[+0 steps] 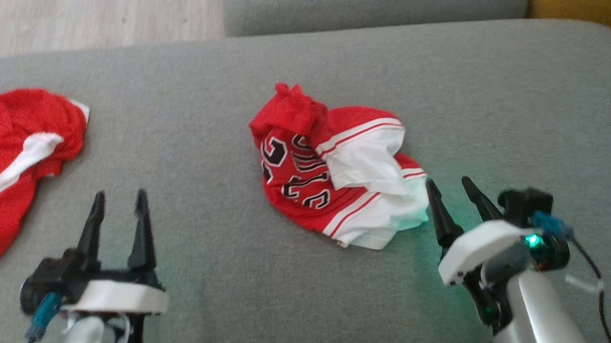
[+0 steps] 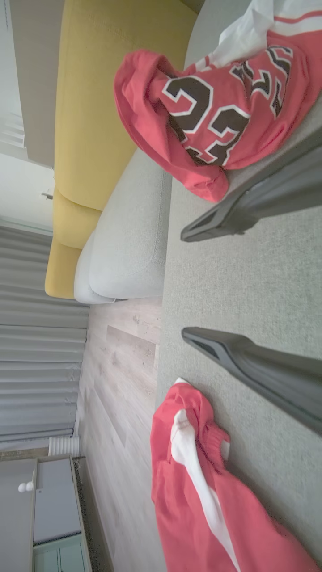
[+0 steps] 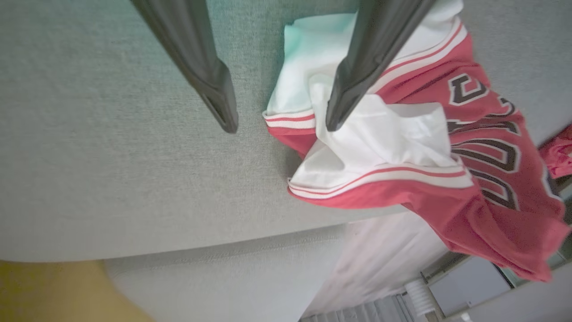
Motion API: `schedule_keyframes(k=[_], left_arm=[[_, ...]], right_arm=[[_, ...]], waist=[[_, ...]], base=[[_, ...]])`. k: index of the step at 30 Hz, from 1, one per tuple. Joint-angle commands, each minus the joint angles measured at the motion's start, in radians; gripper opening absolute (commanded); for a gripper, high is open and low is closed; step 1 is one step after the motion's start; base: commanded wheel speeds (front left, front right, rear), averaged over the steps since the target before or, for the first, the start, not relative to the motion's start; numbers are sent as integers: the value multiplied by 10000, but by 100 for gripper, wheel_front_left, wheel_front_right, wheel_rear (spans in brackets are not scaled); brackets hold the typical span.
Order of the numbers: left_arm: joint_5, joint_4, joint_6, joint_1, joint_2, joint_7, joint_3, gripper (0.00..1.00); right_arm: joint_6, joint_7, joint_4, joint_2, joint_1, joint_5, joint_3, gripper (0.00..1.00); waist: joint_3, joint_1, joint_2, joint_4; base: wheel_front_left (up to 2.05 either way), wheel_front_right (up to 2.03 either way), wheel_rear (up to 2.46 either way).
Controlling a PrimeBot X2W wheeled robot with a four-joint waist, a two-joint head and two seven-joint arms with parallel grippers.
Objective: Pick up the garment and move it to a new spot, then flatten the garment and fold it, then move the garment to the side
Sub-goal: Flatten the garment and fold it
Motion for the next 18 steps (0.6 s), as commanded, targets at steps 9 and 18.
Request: schedule_keyframes(k=[9, 18], left_arm=[[221, -199, -188, -1243, -64, -94, -15, 100], [232, 40, -290, -1244, -149, -96, 66, 100]], right_arm=[[-7, 1052, 2011, -49, -1945, -131, -377, 100], [-7, 1956, 2915, -49, -2155, 24, 783, 0]], waist=[[1161, -2, 0, 967], [794, -2, 0, 1061]], base=[[0, 0, 0], [0, 0, 0]])
